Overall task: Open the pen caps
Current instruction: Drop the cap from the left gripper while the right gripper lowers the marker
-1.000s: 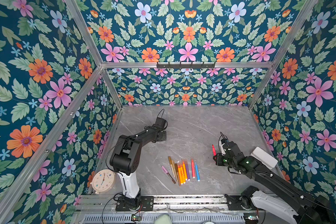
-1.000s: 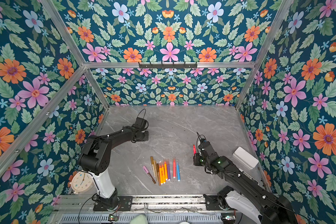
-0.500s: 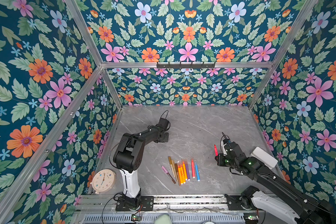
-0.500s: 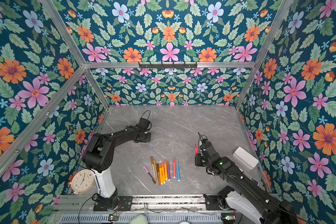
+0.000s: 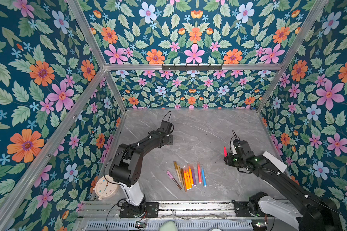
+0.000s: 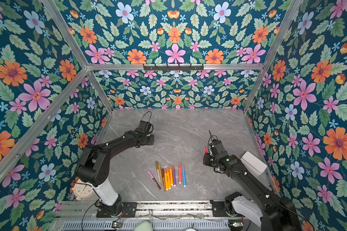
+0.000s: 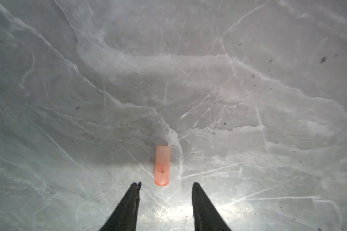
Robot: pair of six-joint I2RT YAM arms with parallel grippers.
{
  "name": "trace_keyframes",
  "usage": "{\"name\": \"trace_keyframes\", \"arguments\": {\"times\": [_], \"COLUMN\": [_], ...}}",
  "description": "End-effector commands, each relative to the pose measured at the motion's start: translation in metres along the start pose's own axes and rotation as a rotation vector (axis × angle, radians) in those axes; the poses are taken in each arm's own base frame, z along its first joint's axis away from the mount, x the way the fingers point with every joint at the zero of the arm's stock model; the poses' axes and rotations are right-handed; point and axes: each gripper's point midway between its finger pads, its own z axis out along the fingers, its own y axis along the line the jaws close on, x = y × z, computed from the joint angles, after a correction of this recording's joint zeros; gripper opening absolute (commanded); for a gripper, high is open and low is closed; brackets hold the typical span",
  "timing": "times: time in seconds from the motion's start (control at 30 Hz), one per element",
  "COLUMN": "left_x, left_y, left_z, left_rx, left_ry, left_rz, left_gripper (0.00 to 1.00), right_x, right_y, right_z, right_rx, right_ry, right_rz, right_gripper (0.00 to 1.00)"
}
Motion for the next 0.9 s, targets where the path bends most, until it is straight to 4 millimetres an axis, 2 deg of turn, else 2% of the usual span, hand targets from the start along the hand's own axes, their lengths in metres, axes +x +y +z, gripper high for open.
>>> {"name": "trace_keyframes", "arguments": {"times": [0.0,0.1,0.3,0.47,0.5,0.63,0.87], "left_x": [-0.021,-0.018,-0.006,-0.008,-0.008,-0.004,-0.003], "left_y": [-0.012,-0.015,-0.003,-0.006,-0.006,-0.011,-0.013], "left_z": [-0.022,-0.042,-0.075,-0.105,-0.109,-0.110,-0.107], "left_rx": [0.097,0.184,0.217,0.276,0.282,0.301,0.296], "left_ry": [-0.142,-0.266,-0.459,-0.573,-0.589,-0.568,-0.541], "left_rz": [-0.056,-0.085,-0.090,-0.106,-0.107,-0.105,-0.100], "left_gripper": [0.46,0.46,0.46,0.48,0.48,0.50,0.50], "right_x": [-0.023,-0.045,-0.082,-0.104,-0.102,-0.111,-0.106], "right_y": [0.002,-0.014,-0.023,-0.033,-0.037,-0.041,-0.056], "right_z": [0.006,0.014,0.041,0.074,0.084,0.104,0.123], "right_rx": [-0.053,0.067,0.175,0.208,0.225,0.253,0.317], "right_ry": [-0.008,-0.020,-0.018,0.028,0.054,0.078,0.124], "right_rz": [0.046,0.033,0.028,0.053,0.053,0.050,0.016], "right_gripper": [0.00,0.00,0.00,0.00,0.00,0.00,0.00]}}
